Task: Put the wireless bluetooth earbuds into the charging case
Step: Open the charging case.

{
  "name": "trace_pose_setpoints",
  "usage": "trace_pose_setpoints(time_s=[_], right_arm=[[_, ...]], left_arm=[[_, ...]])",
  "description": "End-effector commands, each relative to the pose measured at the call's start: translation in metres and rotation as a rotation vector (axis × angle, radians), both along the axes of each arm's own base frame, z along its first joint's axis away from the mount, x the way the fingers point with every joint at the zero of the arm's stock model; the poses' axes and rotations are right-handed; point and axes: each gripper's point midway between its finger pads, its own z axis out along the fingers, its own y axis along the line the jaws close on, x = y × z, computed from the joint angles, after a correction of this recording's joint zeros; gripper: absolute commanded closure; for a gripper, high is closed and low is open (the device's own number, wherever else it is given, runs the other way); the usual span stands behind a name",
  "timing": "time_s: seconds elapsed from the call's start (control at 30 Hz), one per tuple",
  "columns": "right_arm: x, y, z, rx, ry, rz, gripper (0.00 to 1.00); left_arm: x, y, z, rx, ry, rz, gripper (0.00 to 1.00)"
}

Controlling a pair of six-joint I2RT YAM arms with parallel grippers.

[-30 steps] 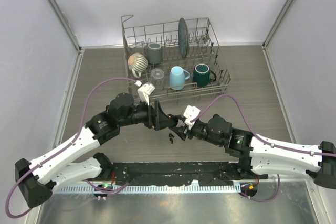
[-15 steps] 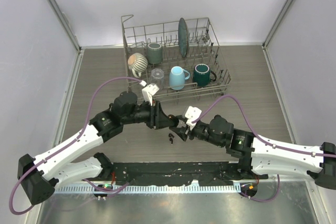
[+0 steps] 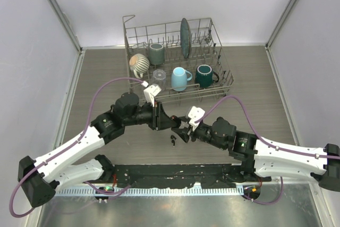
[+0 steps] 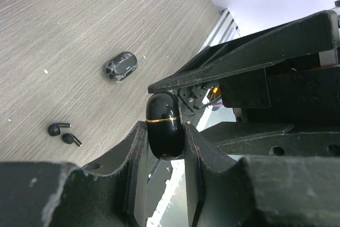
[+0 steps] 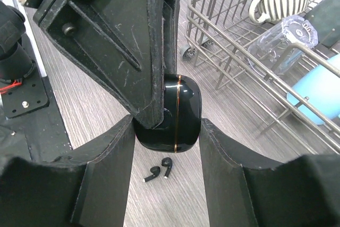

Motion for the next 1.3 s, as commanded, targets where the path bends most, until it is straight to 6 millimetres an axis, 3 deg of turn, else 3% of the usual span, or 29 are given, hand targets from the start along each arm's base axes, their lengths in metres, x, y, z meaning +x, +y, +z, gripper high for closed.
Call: trace_pose_setpoints(time_s=[0.0,0.1,0.13,0.23,0.33,0.47,0.5,0.57,0.63,0.77,0.8,0.83,0.9,0.93,1.17,1.27], right_arm=[[0.021,-0.009,0.034,0.151,0.058,-0.173,0.37],[0.025,-0.015,0.033,0.165,0.163,-0.253,0.29],[0.024,-0.014,0.032,0.159,0.199,-0.258,0.28],[0.019,-0.009,0.034,0.179,0.292,-0.252,0.25],[0.019,-0.006,0.045,0.254,0.369,-0.253,0.25],[0.02,0.003,0.066,0.406,0.585,-0.195,0.25],[0.038,-0.006,0.072,0.465,0.617,-0.23,0.25],[0.033,-0.002,0.083,0.565,0.786,-0.147,0.25],[0.05,-0.012,0.092,0.688,0.863,-0.13,0.25],[0.046,-0.002,0.103,0.841,1.112,0.039,0.25],[0.041,0.0,0.115,0.916,1.178,0.112,0.25],[0.042,0.007,0.107,0.917,1.236,0.137,0.26],[0.036,0.009,0.118,0.968,1.276,0.248,0.26],[0.038,0.012,0.114,0.98,1.339,0.25,0.26],[0.036,0.013,0.112,0.931,1.276,0.222,0.26],[0.043,0.012,0.099,0.894,1.271,0.124,0.26]], left_arm=[[0.01,0.002,0.03,-0.056,-0.147,0.03,1.0],[0.023,0.019,0.037,-0.057,-0.241,0.141,1.0],[0.023,0.027,0.049,-0.083,-0.291,0.176,1.0],[0.036,0.047,0.056,-0.08,-0.39,0.284,1.0],[0.039,0.065,0.069,-0.12,-0.499,0.362,1.0],[0.041,0.085,0.069,-0.131,-0.567,0.439,1.0],[0.041,0.086,0.069,-0.13,-0.575,0.438,1.0],[0.04,0.087,0.069,-0.136,-0.597,0.437,1.0],[0.04,0.086,0.071,-0.154,-0.61,0.436,1.0],[0.041,0.083,0.076,-0.189,-0.643,0.436,1.0],[0.041,0.083,0.078,-0.194,-0.653,0.434,1.0],[0.042,0.082,0.08,-0.197,-0.659,0.435,1.0],[0.043,0.081,0.082,-0.199,-0.668,0.432,1.0],[0.043,0.08,0.083,-0.204,-0.673,0.43,1.0],[0.048,0.071,0.087,-0.211,-0.676,0.417,1.0],[0.048,0.07,0.089,-0.218,-0.683,0.417,1.0]])
